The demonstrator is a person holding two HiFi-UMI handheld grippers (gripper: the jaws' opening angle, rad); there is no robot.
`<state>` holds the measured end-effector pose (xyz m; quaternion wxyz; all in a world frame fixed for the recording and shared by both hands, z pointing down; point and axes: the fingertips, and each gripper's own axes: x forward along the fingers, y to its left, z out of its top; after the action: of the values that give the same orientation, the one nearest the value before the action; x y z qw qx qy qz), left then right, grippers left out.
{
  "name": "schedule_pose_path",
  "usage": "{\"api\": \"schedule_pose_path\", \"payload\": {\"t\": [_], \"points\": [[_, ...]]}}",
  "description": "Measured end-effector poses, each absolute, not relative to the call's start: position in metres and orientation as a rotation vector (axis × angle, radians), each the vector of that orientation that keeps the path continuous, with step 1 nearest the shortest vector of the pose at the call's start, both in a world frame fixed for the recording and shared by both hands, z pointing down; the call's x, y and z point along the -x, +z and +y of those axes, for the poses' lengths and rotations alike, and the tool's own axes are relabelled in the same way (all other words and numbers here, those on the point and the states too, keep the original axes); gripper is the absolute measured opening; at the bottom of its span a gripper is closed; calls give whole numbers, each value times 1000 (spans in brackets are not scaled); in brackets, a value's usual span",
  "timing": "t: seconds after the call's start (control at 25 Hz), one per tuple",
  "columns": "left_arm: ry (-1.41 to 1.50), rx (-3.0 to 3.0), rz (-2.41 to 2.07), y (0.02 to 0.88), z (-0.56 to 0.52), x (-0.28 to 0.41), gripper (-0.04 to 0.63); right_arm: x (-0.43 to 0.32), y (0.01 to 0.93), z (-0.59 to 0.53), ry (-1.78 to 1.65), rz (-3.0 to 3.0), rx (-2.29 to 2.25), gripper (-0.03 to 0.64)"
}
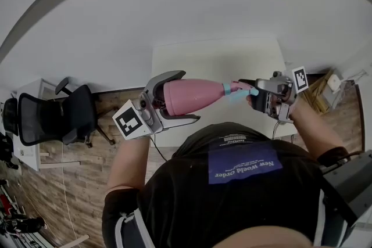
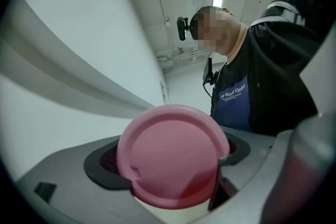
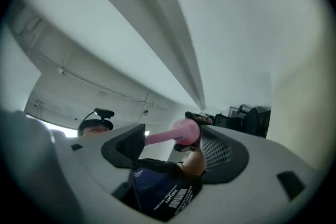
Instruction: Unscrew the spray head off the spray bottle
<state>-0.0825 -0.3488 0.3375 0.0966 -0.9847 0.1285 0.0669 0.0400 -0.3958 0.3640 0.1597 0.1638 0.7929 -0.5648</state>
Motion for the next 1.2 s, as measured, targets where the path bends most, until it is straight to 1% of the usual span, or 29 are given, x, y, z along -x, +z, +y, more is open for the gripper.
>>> {"api": "schedule_pose_path", "payload": {"t": [0.24, 0.48, 0.76, 0.8, 0.92, 1.08, 1.2], "points": [[131, 2862, 371, 339, -346, 79, 479, -35, 359, -386, -1699, 2167, -621, 302], [50, 2845, 331, 347, -340, 82, 479, -25, 357, -387, -1725, 2150, -637, 302], [-45, 2851, 332, 364, -341, 74, 479, 0, 380, -374, -1710, 2429, -612, 301], [-56, 2857, 333, 366, -342, 72, 479, 2, 385, -376, -1695, 2489, -581, 279], [-12, 2921, 361, 364, -344, 69, 479, 11, 390, -379, -1639, 2627, -463, 130], [168, 3042, 387, 356, -348, 69, 479, 10, 385, -378, -1440, 2790, -377, 129], [386, 3209, 420, 355, -357, 74, 479, 10, 374, -377, -1112, 2977, -320, 129]]}}
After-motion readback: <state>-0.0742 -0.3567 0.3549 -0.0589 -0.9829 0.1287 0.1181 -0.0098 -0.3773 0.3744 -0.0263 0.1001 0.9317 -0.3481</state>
